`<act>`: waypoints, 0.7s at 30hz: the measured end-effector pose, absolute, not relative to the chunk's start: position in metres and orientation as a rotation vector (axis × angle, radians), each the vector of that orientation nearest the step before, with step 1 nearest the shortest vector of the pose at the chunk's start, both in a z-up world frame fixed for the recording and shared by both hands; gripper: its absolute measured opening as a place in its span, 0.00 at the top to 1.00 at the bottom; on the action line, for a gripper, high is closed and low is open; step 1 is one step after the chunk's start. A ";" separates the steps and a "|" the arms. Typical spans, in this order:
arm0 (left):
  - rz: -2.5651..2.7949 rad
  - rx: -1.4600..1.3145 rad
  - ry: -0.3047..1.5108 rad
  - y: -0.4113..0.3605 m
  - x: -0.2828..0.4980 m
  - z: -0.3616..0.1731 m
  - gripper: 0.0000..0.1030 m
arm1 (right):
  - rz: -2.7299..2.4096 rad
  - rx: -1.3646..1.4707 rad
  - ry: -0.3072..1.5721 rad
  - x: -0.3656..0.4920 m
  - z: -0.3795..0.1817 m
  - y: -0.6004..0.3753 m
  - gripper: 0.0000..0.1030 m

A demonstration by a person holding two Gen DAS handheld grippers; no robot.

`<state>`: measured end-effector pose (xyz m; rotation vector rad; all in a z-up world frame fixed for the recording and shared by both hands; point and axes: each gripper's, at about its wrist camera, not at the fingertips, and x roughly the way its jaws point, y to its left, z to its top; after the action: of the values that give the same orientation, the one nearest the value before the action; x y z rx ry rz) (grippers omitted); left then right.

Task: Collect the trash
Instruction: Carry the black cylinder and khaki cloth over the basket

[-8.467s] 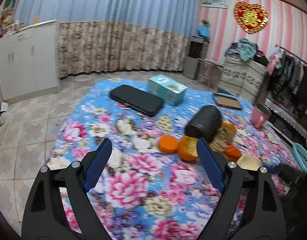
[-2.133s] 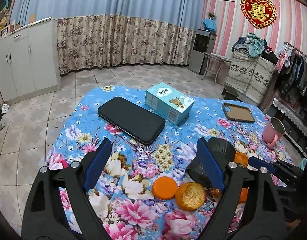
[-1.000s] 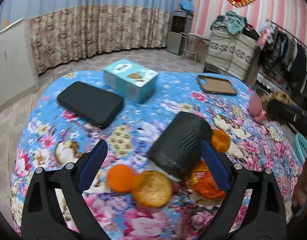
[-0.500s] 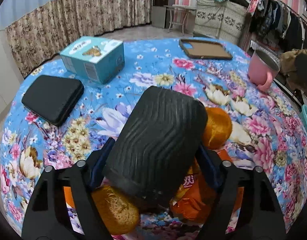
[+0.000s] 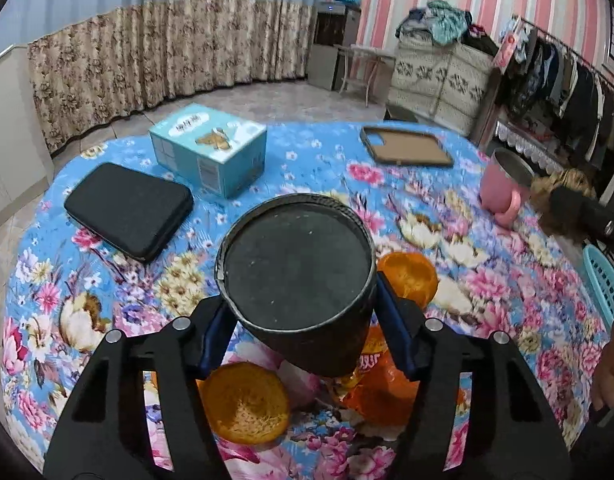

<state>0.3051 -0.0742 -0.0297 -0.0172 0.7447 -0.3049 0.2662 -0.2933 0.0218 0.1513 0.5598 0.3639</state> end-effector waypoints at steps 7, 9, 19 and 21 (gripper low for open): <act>-0.290 -0.049 0.677 -0.064 0.297 -0.011 0.39 | 0.354 0.150 0.551 0.265 0.023 -0.295 0.62; -0.287 -0.051 0.673 -0.063 0.296 -0.010 0.39 | 0.354 0.147 0.550 0.264 0.023 -0.294 0.62; -0.269 -0.037 0.627 -0.062 0.284 0.006 0.39 | 0.341 0.132 0.533 0.255 0.028 -0.297 0.62; -0.267 -0.032 0.619 -0.063 0.282 0.009 0.39 | 0.328 0.117 0.515 0.246 0.032 -0.299 0.62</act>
<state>0.2816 -0.0635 0.0093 -0.0319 0.6190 -0.2671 0.2456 -0.2992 0.0319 0.1171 0.5147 0.3284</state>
